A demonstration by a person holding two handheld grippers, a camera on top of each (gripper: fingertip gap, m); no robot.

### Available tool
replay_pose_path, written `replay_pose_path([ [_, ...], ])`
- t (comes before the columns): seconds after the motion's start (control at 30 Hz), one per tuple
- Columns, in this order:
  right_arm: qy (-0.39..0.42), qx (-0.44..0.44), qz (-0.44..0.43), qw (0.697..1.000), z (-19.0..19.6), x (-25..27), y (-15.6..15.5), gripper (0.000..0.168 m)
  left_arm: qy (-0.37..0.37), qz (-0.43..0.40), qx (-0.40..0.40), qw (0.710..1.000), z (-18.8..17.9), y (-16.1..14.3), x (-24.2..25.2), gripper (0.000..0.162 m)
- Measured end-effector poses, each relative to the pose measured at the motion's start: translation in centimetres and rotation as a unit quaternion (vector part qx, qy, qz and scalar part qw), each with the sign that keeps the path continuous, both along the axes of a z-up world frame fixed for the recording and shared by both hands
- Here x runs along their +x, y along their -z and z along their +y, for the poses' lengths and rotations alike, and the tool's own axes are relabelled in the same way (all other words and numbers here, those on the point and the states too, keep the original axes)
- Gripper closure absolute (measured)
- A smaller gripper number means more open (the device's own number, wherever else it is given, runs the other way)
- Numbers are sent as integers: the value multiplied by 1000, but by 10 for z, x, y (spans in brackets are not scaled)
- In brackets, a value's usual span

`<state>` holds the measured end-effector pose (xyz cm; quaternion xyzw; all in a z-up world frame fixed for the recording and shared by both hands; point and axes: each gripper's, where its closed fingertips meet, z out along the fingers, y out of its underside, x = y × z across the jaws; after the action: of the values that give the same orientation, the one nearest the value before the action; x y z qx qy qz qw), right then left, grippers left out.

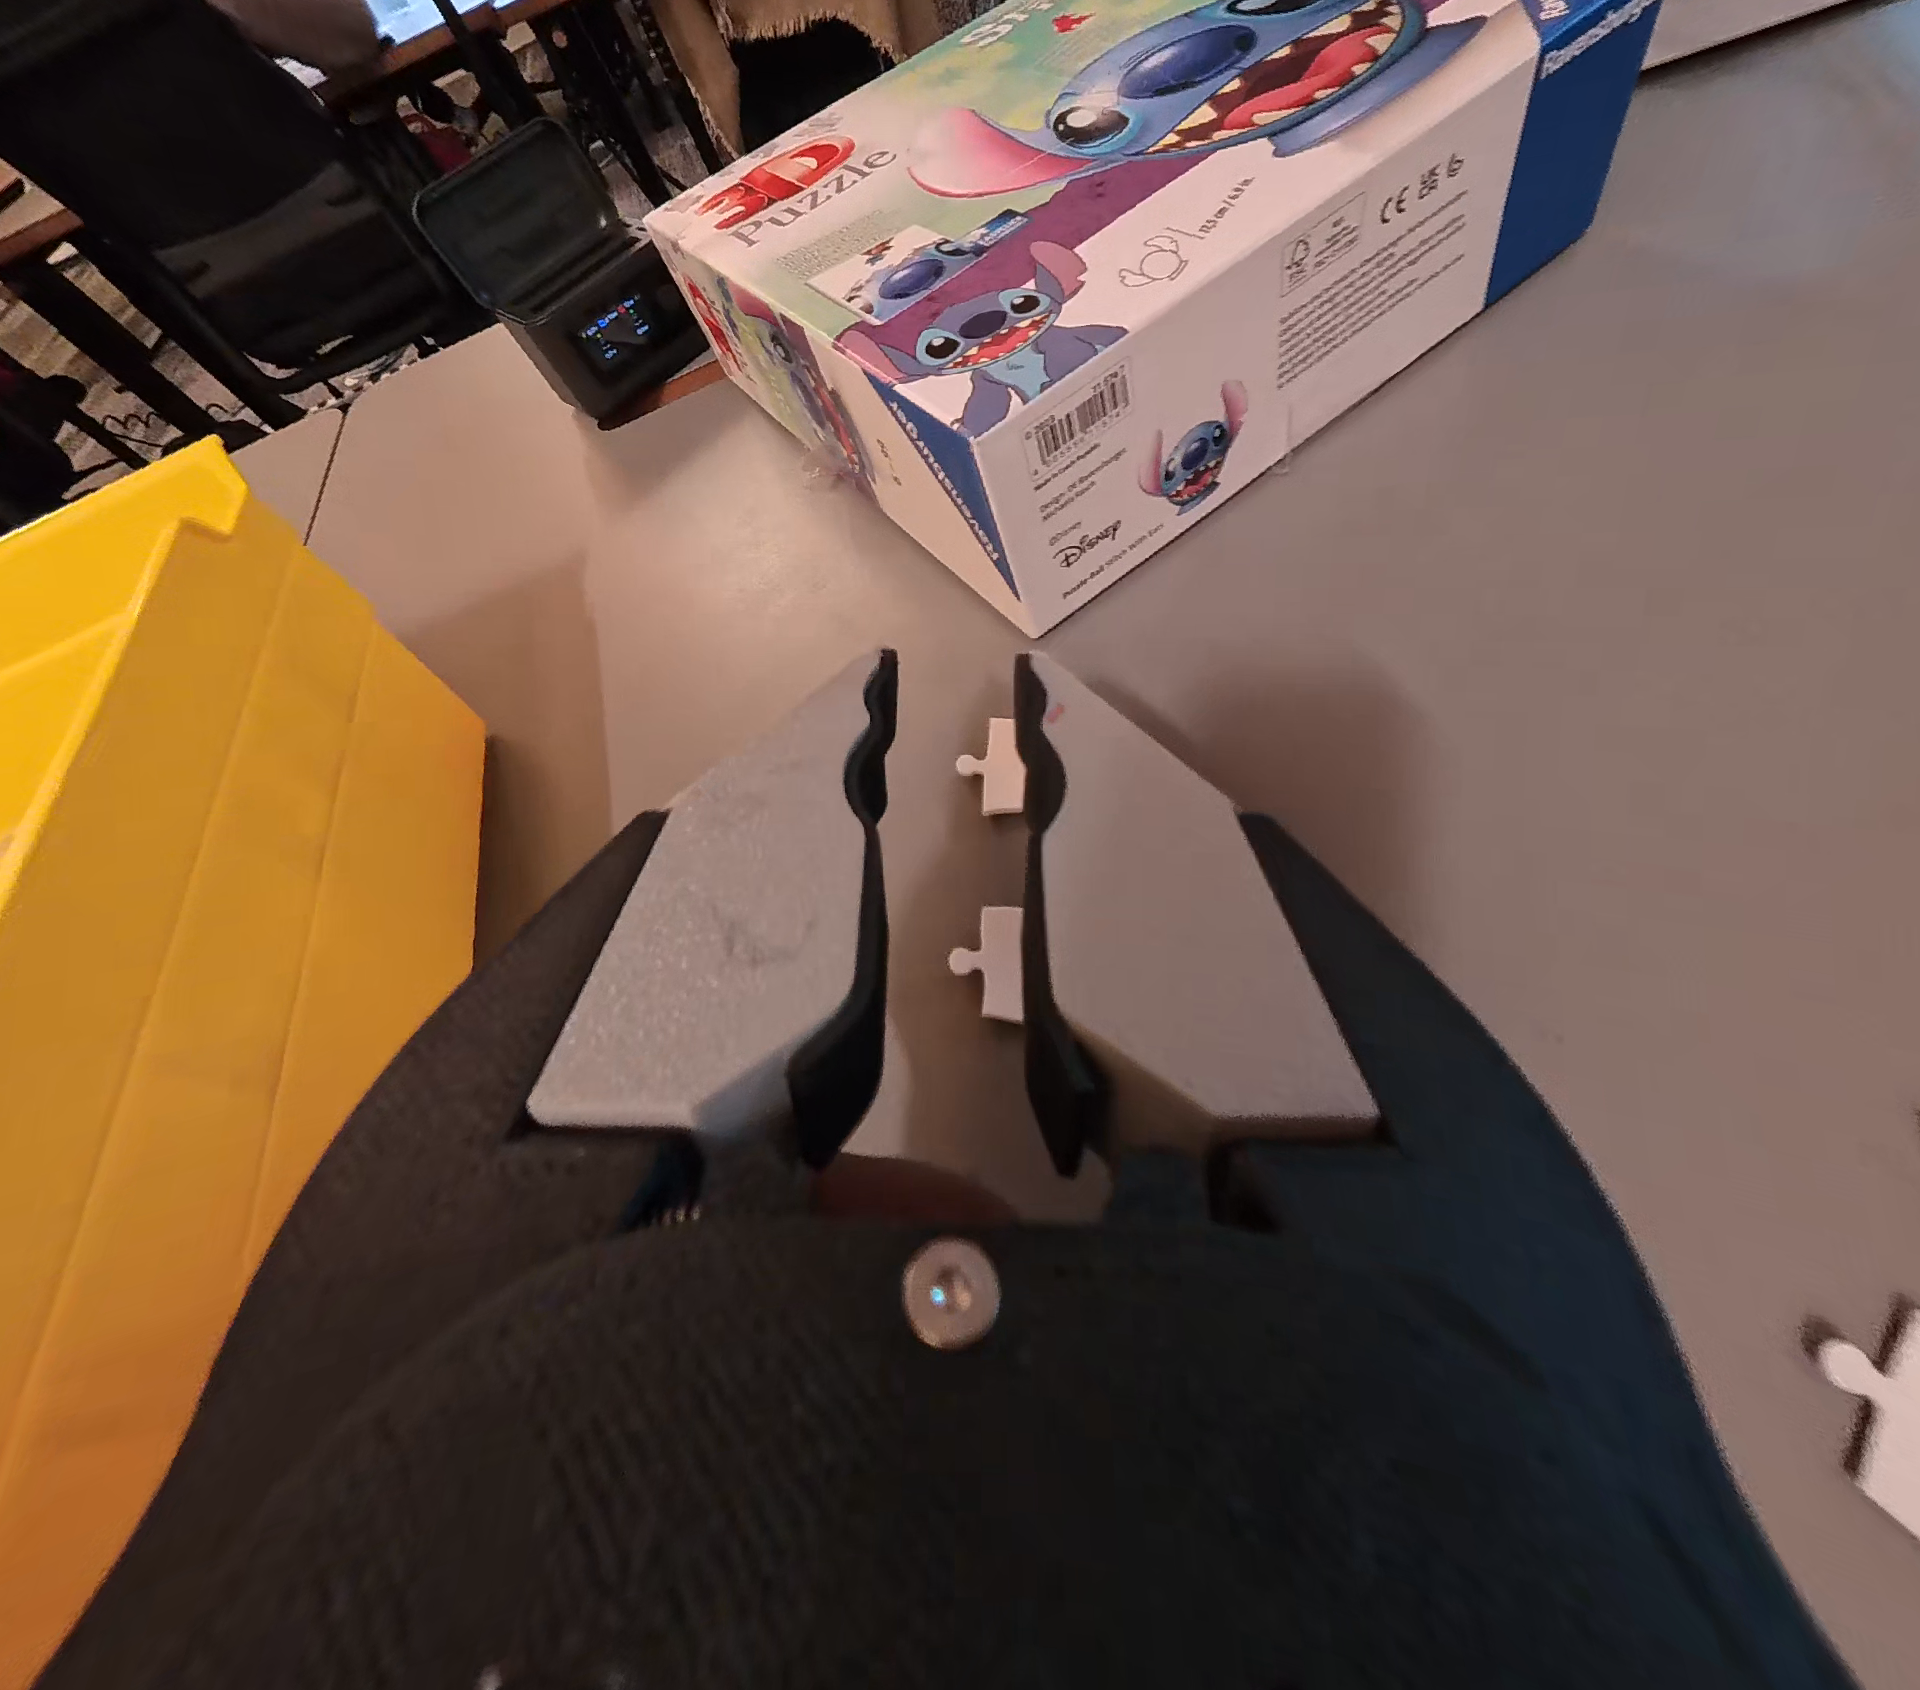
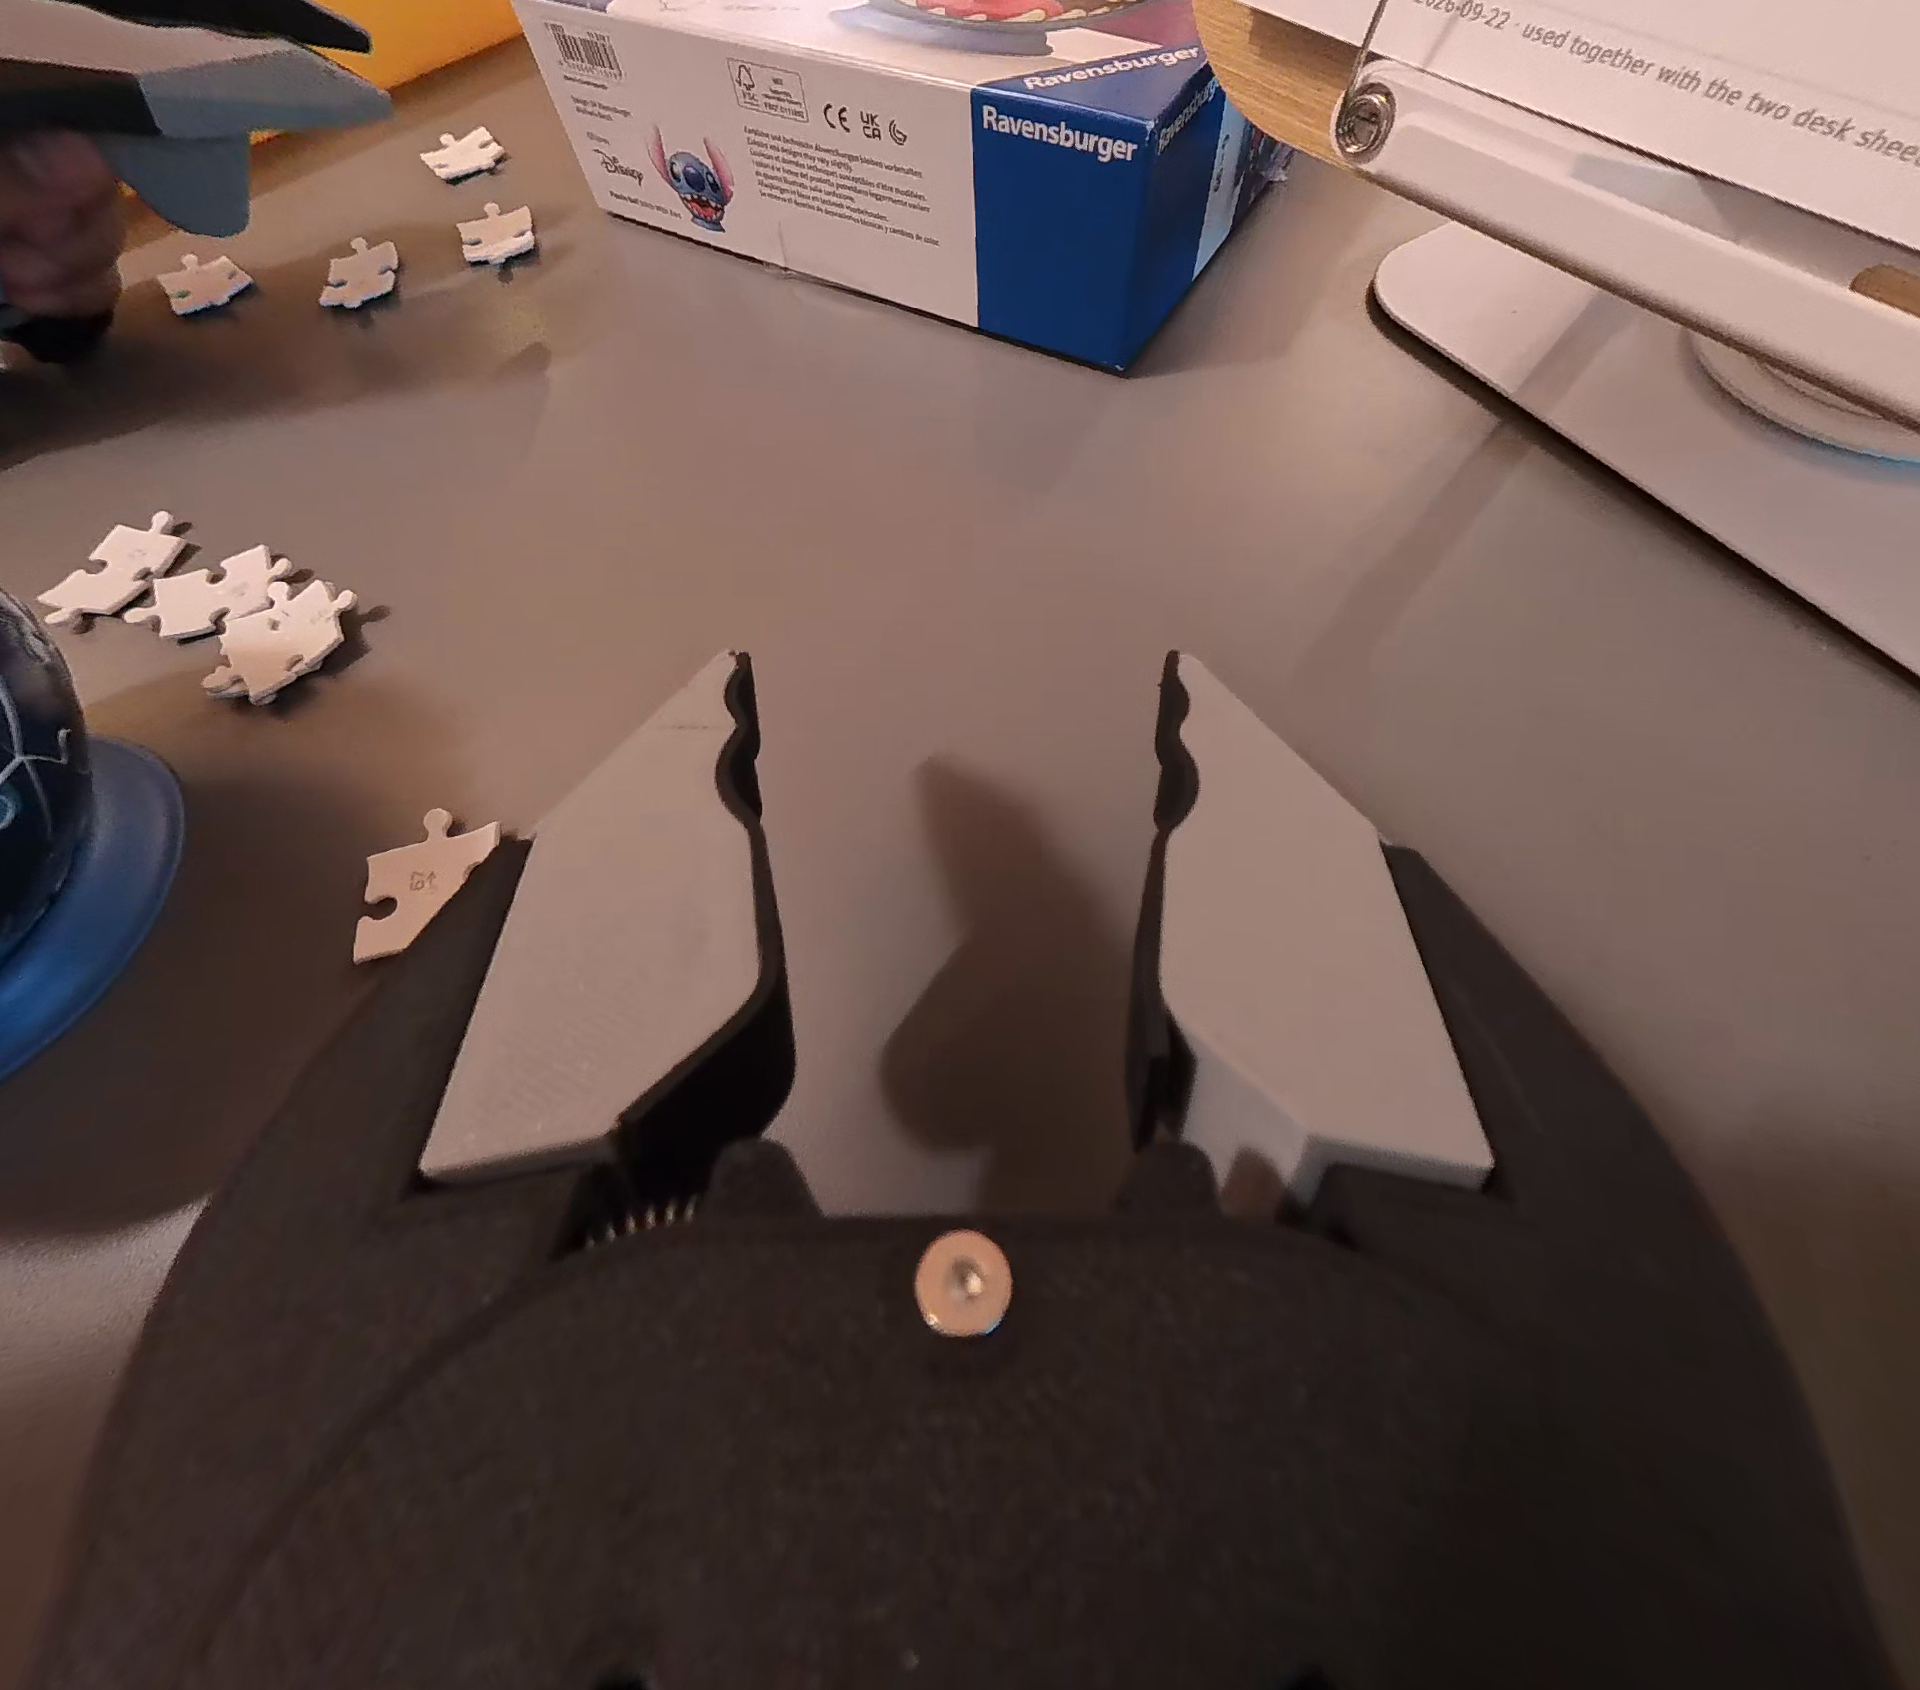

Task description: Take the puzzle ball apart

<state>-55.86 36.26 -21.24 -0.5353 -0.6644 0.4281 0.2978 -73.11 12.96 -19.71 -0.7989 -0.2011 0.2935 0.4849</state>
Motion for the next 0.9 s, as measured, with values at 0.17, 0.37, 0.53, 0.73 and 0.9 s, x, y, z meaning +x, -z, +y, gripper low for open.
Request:
replay_pose_path([
  [0.17, -1, 4, -1, 1000, 0, 0, 1, 94, -1, 1, -1, 1000, 0, 0, -1, 142],
  [0.37, 0, 9, -1, 1000, 0, 0, 1, 94, -1, 0, 0, 1000, 0, 0, -1, 143],
  [0.53, -1, 9, -1, 1000, -1, 0, 1, 94, -3, 0, 0, 1000, -1, 0, -1, 144],
  [0.73, -2, 10, -2, 1000, 0, 0, 2, 94, -7, 0, 2, 1000, -1, -1, -3, 150],
  [0.9, -3, 10, 2, 1000, 0, 1, 0, 94, -8, -1, 11, 1000, -3, -3, -4, 150],
])
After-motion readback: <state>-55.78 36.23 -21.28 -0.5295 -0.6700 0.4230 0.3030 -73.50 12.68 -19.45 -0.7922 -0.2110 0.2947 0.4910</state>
